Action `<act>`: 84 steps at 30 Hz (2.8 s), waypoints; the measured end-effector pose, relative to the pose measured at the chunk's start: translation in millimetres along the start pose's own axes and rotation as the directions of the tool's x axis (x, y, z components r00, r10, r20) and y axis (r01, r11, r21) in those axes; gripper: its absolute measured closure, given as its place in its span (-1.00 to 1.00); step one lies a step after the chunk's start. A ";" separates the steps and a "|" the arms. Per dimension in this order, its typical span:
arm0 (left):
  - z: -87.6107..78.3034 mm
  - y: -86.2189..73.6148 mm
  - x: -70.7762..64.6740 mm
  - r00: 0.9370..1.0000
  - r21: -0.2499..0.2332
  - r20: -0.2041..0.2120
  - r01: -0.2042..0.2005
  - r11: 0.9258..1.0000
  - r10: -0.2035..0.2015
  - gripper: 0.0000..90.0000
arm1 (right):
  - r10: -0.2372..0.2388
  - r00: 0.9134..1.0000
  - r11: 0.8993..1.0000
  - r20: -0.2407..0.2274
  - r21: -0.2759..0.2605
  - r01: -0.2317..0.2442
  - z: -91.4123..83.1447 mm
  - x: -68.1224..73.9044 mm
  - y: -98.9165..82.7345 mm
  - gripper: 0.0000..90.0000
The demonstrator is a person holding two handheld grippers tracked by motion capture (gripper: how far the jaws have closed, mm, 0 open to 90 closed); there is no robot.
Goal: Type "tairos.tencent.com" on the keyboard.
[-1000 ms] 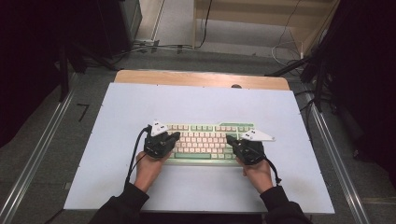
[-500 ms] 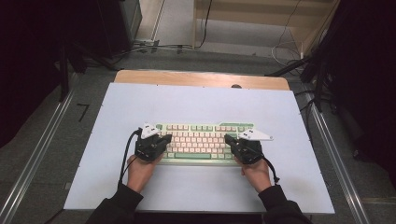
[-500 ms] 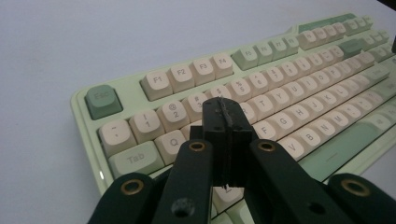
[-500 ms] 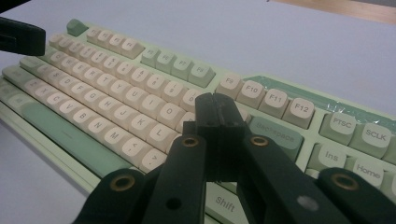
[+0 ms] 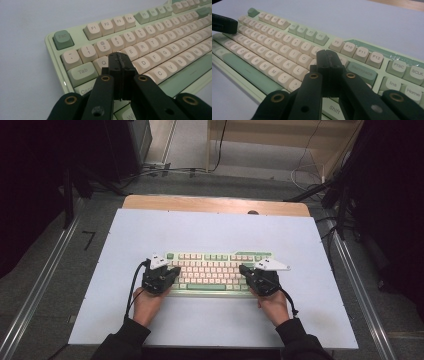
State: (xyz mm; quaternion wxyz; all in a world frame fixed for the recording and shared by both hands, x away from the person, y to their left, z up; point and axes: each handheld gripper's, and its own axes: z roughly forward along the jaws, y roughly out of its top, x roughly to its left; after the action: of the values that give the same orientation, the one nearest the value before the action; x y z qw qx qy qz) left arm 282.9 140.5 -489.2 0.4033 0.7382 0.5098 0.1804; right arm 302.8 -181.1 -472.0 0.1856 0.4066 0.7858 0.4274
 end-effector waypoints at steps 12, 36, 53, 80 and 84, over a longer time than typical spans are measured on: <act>-3.5 0.3 -5.9 1.000 -0.051 -0.008 -0.013 0.999 0.012 1.00 | -0.008 1.000 1.000 -0.002 0.004 0.008 1.1 1.8 0.0 0.94; -3.7 -0.5 -4.7 0.999 -0.086 0.026 0.029 0.996 -0.027 1.00 | 0.004 0.999 1.000 -0.047 0.025 -0.003 26.5 21.3 14.4 0.94; -2.6 -0.6 -5.9 0.999 -0.083 0.026 0.027 0.996 -0.025 1.00 | 0.005 0.998 0.997 -0.061 0.073 -0.001 50.8 32.5 19.5 0.95; 1.9 4.3 -9.6 0.999 -0.092 0.032 0.024 0.995 -0.022 1.00 | 0.007 0.998 0.997 -0.066 0.083 -0.002 49.8 33.7 24.0 0.95; 3.9 6.8 -11.9 0.999 -0.094 0.025 0.023 0.995 -0.020 1.00 | 0.008 0.998 0.996 -0.069 0.090 -0.002 50.3 33.8 23.6 0.94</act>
State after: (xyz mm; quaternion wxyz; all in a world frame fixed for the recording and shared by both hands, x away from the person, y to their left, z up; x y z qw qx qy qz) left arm 284.8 127.2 -484.6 0.4456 0.7150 0.5037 0.1908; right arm 326.0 -120.8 -479.2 0.1387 0.4016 0.8093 0.4057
